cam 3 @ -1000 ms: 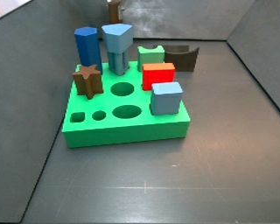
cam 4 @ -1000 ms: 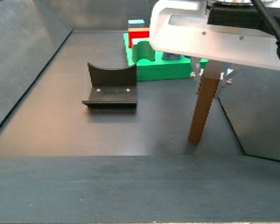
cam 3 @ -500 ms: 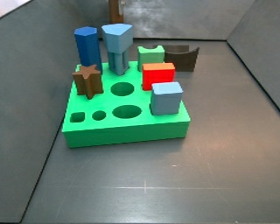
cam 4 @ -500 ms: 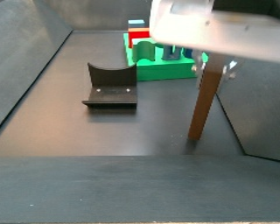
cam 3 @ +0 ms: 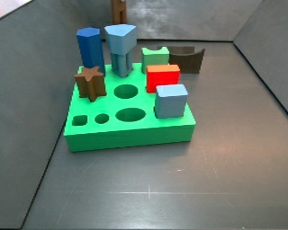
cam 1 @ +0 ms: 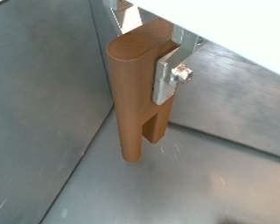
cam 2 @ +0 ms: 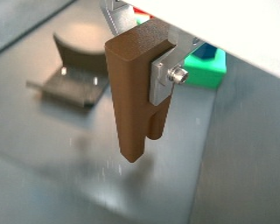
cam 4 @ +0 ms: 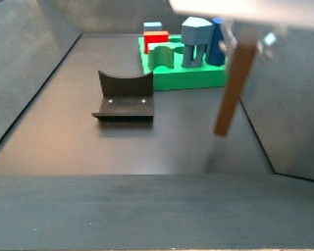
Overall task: Pick up the square-circle object. Move up. Rotate the square-circle object. Move to above the board. Insert the square-circle object.
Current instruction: Rotate the square-circle object.
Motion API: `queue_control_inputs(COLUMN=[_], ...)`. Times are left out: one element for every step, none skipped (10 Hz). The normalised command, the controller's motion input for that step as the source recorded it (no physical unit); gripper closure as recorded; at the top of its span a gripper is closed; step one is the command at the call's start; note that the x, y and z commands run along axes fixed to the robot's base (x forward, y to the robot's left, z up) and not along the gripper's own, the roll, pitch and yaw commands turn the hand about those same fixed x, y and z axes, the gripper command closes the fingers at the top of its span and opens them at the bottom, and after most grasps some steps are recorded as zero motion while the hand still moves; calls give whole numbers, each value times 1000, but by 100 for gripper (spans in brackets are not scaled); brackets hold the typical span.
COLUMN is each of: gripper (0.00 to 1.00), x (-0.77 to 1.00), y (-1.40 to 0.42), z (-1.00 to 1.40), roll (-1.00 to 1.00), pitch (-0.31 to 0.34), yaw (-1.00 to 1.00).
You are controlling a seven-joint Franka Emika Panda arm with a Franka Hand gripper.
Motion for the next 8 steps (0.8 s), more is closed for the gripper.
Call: queue_control_inputs(gripper=[100, 100, 100, 100, 100, 100, 100, 100], x=[193, 175, 167, 163, 154, 109, 59, 38], y=[-1000, -1000, -1000, -1000, -1000, -765, -441, -202], z=[509, 495, 475, 458, 430, 308, 150, 94], roll=[26, 53, 64, 66, 69, 71, 70, 62], pitch=[36, 53, 64, 71, 85, 97, 94, 82], yaw=[8, 13, 14, 16, 18, 18, 20, 20])
